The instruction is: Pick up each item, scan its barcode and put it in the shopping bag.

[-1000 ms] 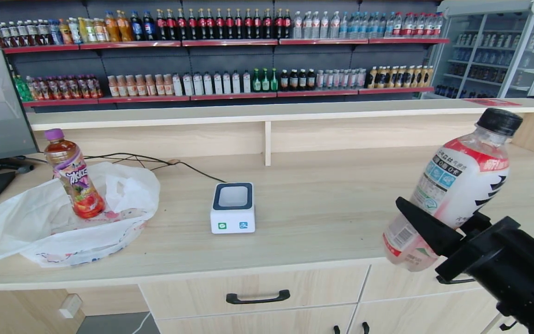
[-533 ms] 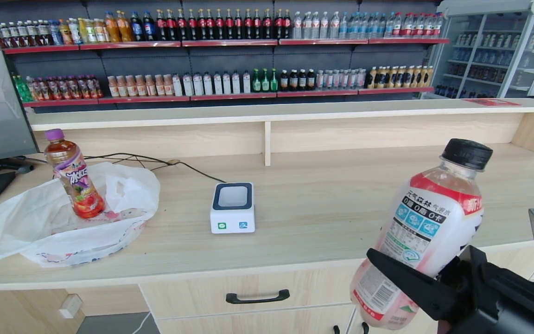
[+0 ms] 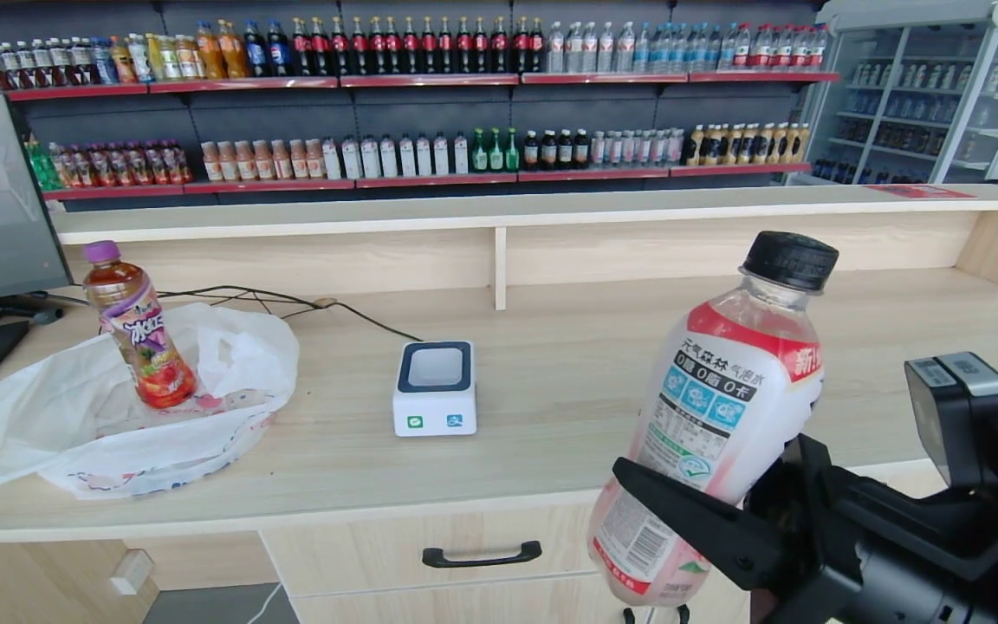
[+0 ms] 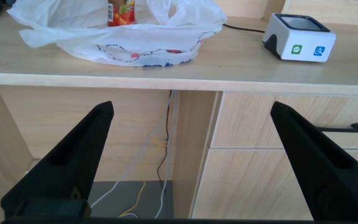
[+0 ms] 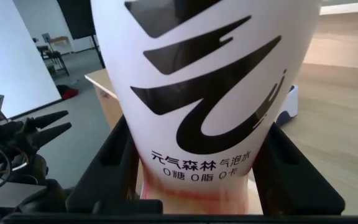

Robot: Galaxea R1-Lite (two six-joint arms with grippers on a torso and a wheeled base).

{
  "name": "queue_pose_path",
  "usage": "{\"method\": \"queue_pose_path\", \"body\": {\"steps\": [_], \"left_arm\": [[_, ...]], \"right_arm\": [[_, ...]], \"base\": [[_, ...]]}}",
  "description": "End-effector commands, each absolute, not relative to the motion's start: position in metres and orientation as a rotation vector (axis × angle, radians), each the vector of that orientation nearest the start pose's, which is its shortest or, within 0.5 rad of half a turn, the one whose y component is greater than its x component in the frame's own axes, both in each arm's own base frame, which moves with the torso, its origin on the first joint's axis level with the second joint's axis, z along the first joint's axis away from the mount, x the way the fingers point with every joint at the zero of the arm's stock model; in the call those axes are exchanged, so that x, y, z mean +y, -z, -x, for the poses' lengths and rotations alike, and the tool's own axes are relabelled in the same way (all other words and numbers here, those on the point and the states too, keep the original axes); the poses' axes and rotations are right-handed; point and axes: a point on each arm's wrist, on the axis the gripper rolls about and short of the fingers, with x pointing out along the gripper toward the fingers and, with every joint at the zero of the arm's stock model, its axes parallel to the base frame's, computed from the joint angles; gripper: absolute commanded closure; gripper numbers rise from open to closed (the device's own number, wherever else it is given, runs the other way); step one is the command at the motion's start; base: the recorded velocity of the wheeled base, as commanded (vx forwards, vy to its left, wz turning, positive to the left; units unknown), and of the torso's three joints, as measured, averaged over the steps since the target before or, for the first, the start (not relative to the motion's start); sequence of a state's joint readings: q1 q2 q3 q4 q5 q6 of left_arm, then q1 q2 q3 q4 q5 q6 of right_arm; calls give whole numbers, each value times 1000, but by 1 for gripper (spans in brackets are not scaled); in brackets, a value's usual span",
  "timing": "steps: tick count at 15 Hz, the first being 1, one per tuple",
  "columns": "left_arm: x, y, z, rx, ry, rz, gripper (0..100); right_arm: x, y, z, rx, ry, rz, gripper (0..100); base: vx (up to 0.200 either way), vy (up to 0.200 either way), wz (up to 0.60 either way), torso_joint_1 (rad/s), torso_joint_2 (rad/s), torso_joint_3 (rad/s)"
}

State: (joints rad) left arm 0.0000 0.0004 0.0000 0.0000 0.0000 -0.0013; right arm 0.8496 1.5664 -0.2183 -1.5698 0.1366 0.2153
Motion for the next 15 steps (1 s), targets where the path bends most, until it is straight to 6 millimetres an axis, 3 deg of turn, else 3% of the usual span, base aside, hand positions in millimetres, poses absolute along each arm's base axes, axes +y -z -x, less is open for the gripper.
{"method": "queue_pose_path", "body": {"steps": [1,5,7,11,15], "left_arm": [[0,-75,23,0,0,2,0],[0,-75,23,0,0,2,0],[0,-75,23,0,0,2,0],[0,-75,23,0,0,2,0],[0,-75,23,0,0,2,0]], "right_arm": [[176,-164,-136,-85,-1059,-272,100],[196,-180,-144,-148,-1098,-313,100],[197,-185,-139,-161,-1125,-330,100],[197,-216,-146,-231,-1138,-485,100],[196,-220,-151,-241,-1125,-503,100]], "base": [[0,0,0,0,0,0],[0,0,0,0,0,0],[0,0,0,0,0,0],[0,0,0,0,0,0],[0,0,0,0,0,0]]}}
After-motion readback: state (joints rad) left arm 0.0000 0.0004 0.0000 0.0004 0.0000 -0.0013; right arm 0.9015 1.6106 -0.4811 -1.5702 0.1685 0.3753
